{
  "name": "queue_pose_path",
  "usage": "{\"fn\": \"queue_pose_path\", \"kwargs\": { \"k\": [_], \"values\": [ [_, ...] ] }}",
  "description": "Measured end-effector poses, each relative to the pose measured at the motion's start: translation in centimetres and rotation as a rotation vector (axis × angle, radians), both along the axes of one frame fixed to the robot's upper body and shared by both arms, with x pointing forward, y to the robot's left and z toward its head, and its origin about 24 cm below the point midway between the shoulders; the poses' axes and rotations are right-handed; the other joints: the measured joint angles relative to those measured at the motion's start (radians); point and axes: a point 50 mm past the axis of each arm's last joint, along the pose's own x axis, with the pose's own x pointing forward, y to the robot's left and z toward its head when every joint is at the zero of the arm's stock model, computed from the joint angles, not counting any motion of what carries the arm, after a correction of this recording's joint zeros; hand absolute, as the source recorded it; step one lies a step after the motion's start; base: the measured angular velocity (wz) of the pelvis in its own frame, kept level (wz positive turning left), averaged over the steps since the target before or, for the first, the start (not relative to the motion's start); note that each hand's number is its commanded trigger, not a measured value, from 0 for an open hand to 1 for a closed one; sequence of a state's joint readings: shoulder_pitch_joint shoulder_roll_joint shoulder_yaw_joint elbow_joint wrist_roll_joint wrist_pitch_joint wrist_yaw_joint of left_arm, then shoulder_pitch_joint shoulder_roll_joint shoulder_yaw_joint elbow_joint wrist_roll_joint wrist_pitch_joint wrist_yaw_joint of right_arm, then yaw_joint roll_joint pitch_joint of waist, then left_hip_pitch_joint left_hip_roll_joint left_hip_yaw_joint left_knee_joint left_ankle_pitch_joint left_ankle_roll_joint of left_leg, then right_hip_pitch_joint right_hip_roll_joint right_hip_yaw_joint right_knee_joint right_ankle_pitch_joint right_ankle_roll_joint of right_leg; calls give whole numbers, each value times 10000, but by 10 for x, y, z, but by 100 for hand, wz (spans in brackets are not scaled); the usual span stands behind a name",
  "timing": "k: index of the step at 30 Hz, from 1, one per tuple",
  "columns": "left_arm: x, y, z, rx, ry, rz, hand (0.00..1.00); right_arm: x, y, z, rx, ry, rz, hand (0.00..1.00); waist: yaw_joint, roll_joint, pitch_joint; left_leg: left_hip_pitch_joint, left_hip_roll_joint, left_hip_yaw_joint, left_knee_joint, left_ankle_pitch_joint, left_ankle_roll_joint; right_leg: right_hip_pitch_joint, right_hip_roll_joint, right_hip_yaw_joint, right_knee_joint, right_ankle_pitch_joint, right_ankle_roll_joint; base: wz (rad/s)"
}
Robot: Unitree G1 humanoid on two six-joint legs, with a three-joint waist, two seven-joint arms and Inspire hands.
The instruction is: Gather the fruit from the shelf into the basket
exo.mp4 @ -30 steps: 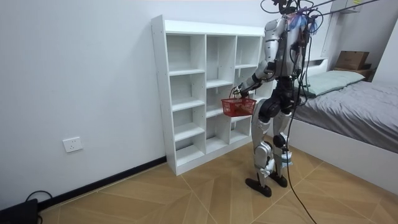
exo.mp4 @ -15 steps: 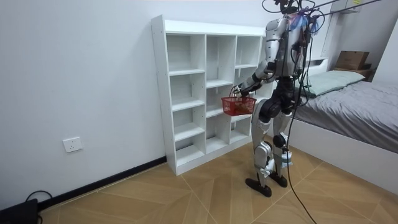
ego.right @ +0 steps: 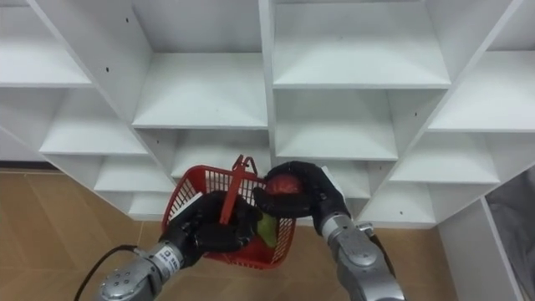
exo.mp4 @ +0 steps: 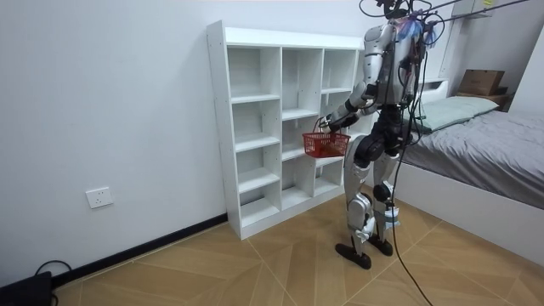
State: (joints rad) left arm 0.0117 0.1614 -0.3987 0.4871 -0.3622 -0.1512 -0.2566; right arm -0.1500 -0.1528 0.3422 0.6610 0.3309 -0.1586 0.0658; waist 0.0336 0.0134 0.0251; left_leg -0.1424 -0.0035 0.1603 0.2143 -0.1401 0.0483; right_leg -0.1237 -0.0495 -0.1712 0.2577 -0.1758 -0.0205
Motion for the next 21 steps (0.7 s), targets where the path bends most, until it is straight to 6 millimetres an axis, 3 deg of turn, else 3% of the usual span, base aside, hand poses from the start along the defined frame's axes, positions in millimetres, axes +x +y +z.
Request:
{"fn": "queue_pose_path", "kwargs": {
  "k": [2, 4, 7, 8, 9, 21],
  "values": [
    [-1, -1, -1, 7, 55, -23, 100, -1, 1, -1, -24, 82, 41, 96, 0, 0, 1, -41, 0, -2, 3, 0, 0, -34, 2, -5, -8, 0, 0, 0],
    [-2, -2, -2, 17, 83, -100, 100, -1, 2, -1, -28, 101, 94, 69, 1, -1, 1, -50, 0, -2, 1, 0, 0, -38, 2, -8, -21, 0, 0, 0],
    [-2, -4, -2, 24, 108, -183, 100, -1, 3, -1, -11, 92, 103, 52, 1, -2, 2, -75, -2, -2, -5, 0, 0, -67, 2, -7, -26, -1, 1, 0],
    [-2, -4, -2, 14, 108, -184, 100, 0, 3, -1, -11, 85, 106, 23, 2, -3, 2, -92, -2, -2, -6, 0, 0, -86, 2, -6, -25, -1, 1, 0],
    [-3, -4, -2, 9, 109, -189, 100, 0, 3, -1, -9, 82, 107, 3, 1, -3, 2, -99, -2, -2, -6, 0, 0, -95, 2, -6, -25, -1, 1, 0],
    [-3, -2, -2, 102, 112, -230, 100, 4, 5, 2, 202, 1, 123, 0, -2, -33, 20, -217, -3, 1, 49, 0, 0, -201, -7, 1, -20, -4, 0, 0]
  ]
}}
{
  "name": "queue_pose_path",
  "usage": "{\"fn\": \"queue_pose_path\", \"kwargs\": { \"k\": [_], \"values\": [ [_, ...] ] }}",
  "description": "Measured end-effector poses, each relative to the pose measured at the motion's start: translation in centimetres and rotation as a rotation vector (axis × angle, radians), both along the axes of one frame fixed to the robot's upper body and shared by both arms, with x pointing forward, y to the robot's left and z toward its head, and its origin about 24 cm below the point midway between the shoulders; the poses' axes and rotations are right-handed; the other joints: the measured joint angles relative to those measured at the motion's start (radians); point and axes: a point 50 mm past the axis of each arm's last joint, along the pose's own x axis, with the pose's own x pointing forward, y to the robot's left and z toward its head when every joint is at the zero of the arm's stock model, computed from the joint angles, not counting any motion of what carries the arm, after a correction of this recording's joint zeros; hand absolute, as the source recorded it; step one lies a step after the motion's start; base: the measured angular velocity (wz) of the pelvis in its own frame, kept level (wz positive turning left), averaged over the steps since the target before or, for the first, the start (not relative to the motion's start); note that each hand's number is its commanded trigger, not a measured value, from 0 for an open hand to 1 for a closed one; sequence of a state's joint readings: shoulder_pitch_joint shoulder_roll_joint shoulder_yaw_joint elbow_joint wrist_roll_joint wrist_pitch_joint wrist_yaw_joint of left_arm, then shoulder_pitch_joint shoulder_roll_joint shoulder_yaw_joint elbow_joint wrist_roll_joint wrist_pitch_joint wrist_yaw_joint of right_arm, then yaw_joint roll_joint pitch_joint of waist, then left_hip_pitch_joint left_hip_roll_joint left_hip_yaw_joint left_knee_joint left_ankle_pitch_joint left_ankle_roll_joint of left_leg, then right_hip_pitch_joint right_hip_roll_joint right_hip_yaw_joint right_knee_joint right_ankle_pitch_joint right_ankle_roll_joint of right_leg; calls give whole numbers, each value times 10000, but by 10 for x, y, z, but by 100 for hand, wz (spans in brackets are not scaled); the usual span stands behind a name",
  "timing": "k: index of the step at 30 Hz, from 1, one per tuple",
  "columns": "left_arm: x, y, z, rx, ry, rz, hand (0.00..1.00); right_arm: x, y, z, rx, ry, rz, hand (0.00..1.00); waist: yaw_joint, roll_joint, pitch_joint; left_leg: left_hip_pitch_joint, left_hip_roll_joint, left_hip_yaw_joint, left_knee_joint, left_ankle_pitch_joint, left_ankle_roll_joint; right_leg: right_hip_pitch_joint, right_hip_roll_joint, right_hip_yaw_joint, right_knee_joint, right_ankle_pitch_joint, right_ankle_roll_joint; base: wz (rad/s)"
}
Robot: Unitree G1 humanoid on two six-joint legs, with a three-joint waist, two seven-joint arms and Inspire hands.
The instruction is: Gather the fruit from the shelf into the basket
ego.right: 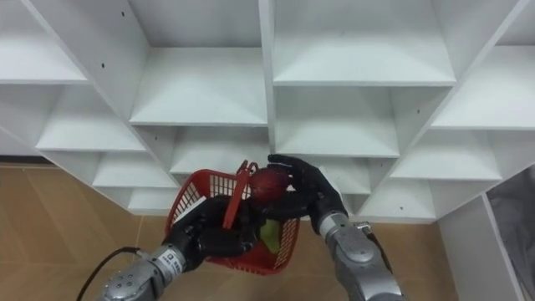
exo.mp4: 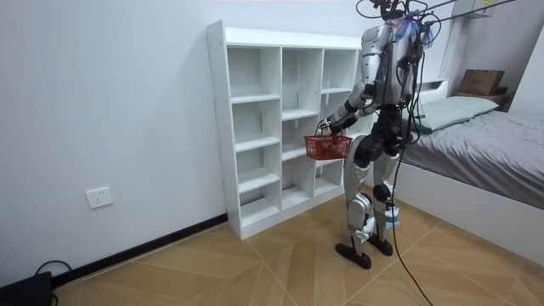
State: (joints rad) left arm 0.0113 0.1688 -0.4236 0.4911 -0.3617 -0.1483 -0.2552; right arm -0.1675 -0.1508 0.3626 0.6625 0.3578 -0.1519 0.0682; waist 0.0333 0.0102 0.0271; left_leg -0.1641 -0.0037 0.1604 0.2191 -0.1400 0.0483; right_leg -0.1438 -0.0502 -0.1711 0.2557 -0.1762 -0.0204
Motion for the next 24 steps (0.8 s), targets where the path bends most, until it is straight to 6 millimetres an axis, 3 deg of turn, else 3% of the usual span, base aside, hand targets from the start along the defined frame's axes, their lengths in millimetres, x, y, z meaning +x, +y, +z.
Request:
{"fn": "queue_pose_path", "kwargs": {
  "k": [24],
  "values": [
    [0, -1, -1, 62, 146, -73, 100, 2, 3, 2, 67, -84, 93, 0, -12, -2, 1, 2, 8, -8, 32, 0, 0, 20, -5, -51, 5, -4, -4, 0]
  ]
}}
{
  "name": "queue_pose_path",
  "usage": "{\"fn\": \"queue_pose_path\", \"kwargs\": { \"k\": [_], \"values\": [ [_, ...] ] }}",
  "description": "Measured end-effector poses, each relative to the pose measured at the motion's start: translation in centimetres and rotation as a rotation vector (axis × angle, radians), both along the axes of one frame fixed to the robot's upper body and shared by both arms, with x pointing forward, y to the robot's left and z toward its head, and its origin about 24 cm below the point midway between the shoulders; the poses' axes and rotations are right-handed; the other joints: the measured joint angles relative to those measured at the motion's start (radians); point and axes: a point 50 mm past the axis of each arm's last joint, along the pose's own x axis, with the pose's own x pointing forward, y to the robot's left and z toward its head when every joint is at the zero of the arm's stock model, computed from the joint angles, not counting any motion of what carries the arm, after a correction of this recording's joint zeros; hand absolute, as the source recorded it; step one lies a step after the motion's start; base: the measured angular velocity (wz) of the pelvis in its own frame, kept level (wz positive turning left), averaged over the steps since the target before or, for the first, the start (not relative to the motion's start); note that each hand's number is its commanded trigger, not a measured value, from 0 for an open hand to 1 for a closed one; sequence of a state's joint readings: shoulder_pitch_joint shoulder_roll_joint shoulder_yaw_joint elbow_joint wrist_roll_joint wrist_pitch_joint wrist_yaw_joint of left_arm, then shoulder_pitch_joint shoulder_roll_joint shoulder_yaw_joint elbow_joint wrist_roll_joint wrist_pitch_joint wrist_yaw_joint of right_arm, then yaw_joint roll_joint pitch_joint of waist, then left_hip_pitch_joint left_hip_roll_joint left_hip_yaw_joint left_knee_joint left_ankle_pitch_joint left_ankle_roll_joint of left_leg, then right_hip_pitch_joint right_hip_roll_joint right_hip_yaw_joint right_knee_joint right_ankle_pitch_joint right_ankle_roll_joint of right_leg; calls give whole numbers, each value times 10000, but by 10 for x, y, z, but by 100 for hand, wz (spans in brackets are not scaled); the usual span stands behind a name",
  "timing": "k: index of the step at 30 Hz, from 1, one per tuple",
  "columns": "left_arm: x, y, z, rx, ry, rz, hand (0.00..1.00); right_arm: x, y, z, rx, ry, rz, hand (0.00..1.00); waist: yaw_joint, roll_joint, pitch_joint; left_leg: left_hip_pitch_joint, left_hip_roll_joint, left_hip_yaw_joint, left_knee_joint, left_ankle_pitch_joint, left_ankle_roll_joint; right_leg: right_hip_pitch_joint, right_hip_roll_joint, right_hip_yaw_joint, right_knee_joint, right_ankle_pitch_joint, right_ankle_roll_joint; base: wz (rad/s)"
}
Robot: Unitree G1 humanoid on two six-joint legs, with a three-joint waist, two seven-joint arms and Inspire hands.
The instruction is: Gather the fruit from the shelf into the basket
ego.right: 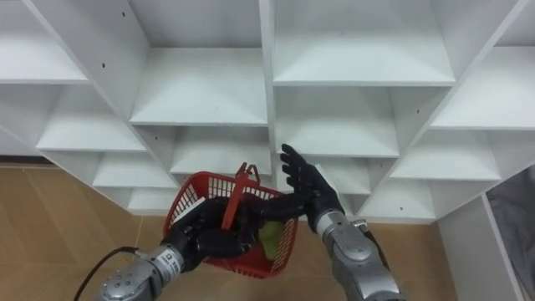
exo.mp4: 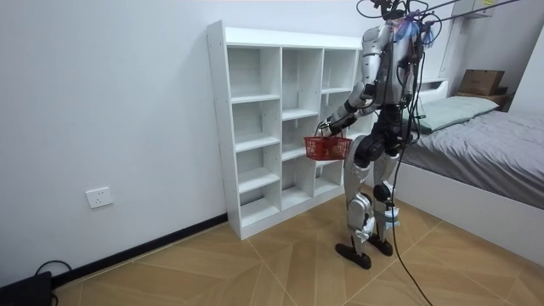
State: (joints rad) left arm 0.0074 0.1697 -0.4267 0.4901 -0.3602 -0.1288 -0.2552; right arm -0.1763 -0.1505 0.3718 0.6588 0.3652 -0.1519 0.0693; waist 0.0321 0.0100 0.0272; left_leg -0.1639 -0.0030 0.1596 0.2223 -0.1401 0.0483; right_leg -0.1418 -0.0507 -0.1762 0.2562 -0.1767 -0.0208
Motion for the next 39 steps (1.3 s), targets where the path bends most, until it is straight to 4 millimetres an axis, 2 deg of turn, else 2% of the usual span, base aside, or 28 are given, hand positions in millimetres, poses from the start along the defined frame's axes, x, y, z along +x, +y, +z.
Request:
{"fn": "queue_pose_path", "kwargs": {
  "k": [12, 21, 24, 27, 29, 34, 39],
  "values": [
    [1, 4, 0, 171, -74, 15, 100, -4, 1, 2, -243, -237, 459, 0, 12, -50, 7, 94, 0, 20, -8, 0, 0, 83, -2, -7, -33, -1, -7, 0],
    [-3, 14, -4, 1045, -130, 54, 100, -17, -4, -7, -771, 73, 629, 0, -17, -91, 15, 592, -2, 30, -176, -20, -27, 588, 13, -42, -178, -5, -8, 0],
    [-10, 23, -14, 1340, 337, 431, 100, -26, -12, -14, -1013, 383, 588, 0, -25, -100, 8, 771, -17, 19, -191, -20, -27, 792, 9, -41, -212, -14, 1, 0],
    [-24, 37, -28, 1716, 1084, 937, 100, -40, -20, -23, -1347, 775, 648, 0, -74, -139, -34, 1067, -31, 9, -274, -32, -42, 1073, 16, -40, -363, -25, 16, 0],
    [-32, 45, -33, 1996, 1460, 1189, 100, -49, -26, -28, -1425, 1078, 560, 0, -100, -231, -162, 1086, -21, 1, -268, -85, -50, 1099, 28, -41, -365, -72, 18, 0],
    [-54, 61, -44, 2223, 2192, 1790, 100, -66, -37, -37, -1318, 1600, -71, 0, -57, -239, -221, 1633, -16, 20, -349, -193, -68, 1615, 86, 88, -552, -73, 41, -4],
    [-69, 79, -47, 2416, 2593, 2632, 100, -76, -51, -39, -1525, 1789, -826, 0, -187, -236, -254, 1750, -17, 6, -432, -196, -75, 1785, 117, 96, -715, -57, 54, 2]
  ]
}}
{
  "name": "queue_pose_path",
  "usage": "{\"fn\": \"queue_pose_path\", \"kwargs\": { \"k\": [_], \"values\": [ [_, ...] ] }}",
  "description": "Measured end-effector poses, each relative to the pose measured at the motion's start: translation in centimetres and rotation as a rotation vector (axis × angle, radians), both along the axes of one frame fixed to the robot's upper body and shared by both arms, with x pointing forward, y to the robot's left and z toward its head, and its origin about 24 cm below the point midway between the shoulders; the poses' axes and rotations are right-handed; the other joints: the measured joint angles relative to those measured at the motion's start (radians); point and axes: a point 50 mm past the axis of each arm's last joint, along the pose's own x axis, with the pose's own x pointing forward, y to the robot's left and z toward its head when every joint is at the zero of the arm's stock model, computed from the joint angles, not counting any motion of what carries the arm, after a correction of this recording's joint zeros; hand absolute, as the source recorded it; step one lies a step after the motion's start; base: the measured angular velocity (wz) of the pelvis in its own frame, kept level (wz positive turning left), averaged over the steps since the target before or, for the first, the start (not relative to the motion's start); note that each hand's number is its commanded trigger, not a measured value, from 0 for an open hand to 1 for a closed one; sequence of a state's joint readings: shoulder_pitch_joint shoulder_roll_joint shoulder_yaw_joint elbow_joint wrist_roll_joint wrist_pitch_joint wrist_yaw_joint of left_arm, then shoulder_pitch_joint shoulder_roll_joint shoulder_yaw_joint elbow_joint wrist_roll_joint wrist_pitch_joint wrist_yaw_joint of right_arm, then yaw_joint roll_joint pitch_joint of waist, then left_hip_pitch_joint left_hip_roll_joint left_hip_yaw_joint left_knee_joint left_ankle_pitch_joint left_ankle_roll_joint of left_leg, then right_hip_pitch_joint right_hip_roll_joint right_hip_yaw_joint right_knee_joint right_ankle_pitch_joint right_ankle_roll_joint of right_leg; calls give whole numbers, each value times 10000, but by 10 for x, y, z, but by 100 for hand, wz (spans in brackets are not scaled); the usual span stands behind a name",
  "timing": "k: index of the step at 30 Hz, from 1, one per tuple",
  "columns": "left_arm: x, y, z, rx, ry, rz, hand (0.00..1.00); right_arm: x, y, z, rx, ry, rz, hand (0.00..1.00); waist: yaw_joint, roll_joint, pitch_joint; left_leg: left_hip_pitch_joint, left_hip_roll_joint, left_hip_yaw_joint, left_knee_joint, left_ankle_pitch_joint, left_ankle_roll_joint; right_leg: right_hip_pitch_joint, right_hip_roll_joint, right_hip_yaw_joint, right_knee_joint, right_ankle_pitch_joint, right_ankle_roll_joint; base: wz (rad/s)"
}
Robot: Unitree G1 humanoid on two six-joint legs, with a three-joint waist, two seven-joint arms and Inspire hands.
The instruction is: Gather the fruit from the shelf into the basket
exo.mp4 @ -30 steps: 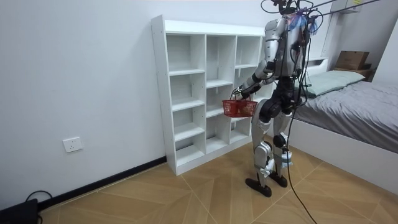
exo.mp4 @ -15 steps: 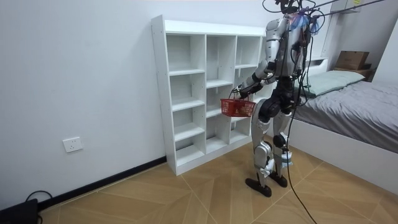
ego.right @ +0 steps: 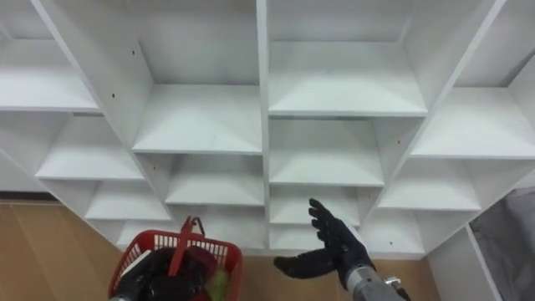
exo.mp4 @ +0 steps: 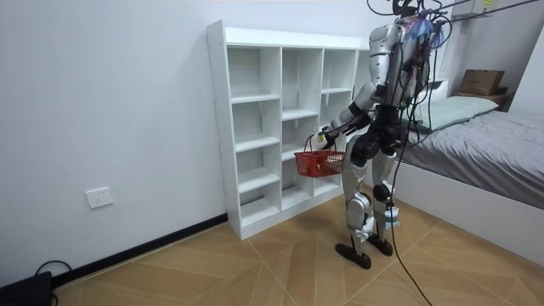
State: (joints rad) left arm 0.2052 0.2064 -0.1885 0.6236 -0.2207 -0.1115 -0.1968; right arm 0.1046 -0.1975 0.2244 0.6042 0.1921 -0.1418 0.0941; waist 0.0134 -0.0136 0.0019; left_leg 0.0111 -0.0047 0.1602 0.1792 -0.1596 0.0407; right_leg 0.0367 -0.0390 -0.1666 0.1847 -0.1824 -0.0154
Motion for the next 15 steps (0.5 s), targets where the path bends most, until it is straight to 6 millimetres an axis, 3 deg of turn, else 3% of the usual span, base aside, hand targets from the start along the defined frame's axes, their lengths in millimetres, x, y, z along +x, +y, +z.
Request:
{"fn": "queue_pose_path", "kwargs": {
  "k": [7, 15],
  "values": [
    [-24, 20, -15, 955, 1012, 1061, 100, -17, -19, -3, -154, 122, -1176, 0, -193, -15, -3, 97, -26, -5, -164, -4, -11, 161, 57, 14, -105, 6, 10, 0],
    [-58, 38, -30, 1708, 2377, 2261, 100, -53, -48, -27, -785, 1593, -3075, 0, -371, -77, 7, 505, -63, -48, -366, -71, -51, 553, 50, 14, -431, 8, 44, 0]
  ]
}}
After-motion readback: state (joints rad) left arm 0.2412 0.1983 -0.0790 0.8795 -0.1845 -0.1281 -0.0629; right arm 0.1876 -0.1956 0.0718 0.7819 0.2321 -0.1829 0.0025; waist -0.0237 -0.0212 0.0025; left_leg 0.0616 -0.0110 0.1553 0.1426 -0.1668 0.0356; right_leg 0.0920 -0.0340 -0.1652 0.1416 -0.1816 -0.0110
